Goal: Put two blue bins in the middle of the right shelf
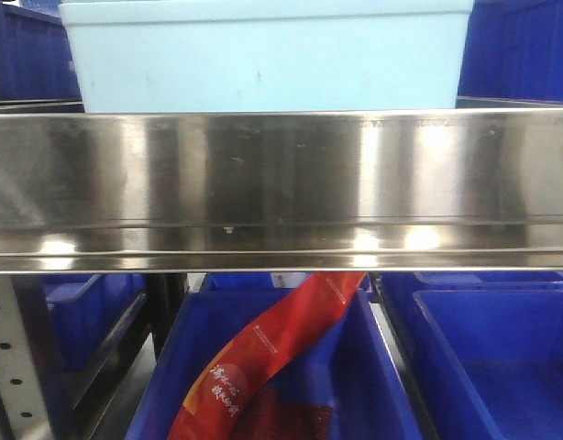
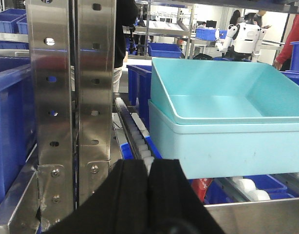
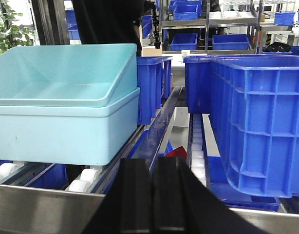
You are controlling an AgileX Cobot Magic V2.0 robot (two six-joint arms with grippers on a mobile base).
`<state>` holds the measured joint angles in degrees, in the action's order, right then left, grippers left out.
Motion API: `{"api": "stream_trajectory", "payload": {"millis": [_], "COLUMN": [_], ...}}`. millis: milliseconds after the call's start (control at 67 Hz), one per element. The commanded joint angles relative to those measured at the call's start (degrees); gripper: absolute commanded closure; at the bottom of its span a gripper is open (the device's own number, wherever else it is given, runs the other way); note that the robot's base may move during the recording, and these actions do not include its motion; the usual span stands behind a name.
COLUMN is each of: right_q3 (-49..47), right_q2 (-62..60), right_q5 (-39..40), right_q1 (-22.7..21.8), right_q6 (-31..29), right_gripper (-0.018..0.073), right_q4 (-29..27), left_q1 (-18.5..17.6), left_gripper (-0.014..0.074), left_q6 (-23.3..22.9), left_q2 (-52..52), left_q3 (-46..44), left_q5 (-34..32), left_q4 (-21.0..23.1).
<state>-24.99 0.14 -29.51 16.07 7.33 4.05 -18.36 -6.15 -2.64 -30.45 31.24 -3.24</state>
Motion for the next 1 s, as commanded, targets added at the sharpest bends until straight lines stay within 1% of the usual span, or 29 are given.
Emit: {"api": "stream_trajectory", "payload": {"millis": [0, 105, 164, 269, 358, 403, 448, 493, 582, 717, 821, 866, 911, 985], "right_q3": [0.01, 0.01, 0.01, 0.01, 0.01, 0.01, 0.01, 0.01, 0.01, 0.01, 0.01, 0.01, 0.01, 0.01], "right_q2": [-0.14, -0.14, -0.14, -0.14, -0.14, -0.14, -0.14, -0.14, -0.14, -0.14, -0.14, -0.14, -0.14, -0.14], "right_q5": [1.32, 1.32, 1.32, 1.32, 1.32, 1.32, 1.32, 1.32, 1.32, 1.45, 1.45, 1.45, 1.45, 1.59], "right_q1": [-0.38, -0.38, -0.38, -0.38, -0.38, -0.38, -0.38, -0.38, -0.38, -0.38, -0.38, -0.38, -0.38, -0.38], "right_q6": [-0.30, -0.30, -0.30, -0.30, -0.30, -0.30, -0.30, -0.30, -0.30, -0.30, -0.30, -0.30, -0.30, -0.30], "right_gripper": [0.0721, 0.0721, 0.0721, 0.0721, 0.0721, 0.0721, 0.0721, 0.0721, 0.0721, 0.0721, 0.0721, 0.0721, 0.0721, 0.0721], "right_q4": [0.62, 0.62, 0.62, 0.62, 0.62, 0.62, 0.62, 0.62, 0.62, 0.62, 0.62, 0.62, 0.62, 0.62], "left_q1": [0.05, 0.18, 1.53, 6.35, 10.53, 12.20, 13.12, 13.34, 13.34, 13.34, 13.34, 13.34, 13.34, 13.34], "left_gripper": [0.0707, 0.0707, 0.0707, 0.0707, 0.0707, 0.0707, 0.0707, 0.0707, 0.0707, 0.0707, 0.0707, 0.0707, 0.0707, 0.0707], "left_q6": [-0.10, -0.10, -0.10, 0.13, 0.39, 1.81, 3.51, 4.61, 4.64, 4.64, 4.64, 4.64, 4.64, 4.64], "left_q2": [0.46, 0.46, 0.46, 0.59, 0.68, 1.10, 1.91, 2.64, 2.64, 2.64, 2.64, 2.64, 2.64, 2.64], "left_q3": [0.00, 0.00, 0.00, 0.32, 2.43, 5.35, 8.05, 11.34, 17.19, 25.17, 30.45, 30.45, 30.45, 30.45], "left_q5": [-0.80, -0.67, -0.55, -0.55, -2.24, -4.40, -6.60, -9.27, -11.96, -17.86, -24.34, -28.24, -26.29, -27.00], "left_q4": [-0.13, -0.13, -0.50, -0.75, 0.97, 2.23, 3.24, 3.24, 3.24, 3.24, 3.24, 3.24, 3.24, 3.24]}}
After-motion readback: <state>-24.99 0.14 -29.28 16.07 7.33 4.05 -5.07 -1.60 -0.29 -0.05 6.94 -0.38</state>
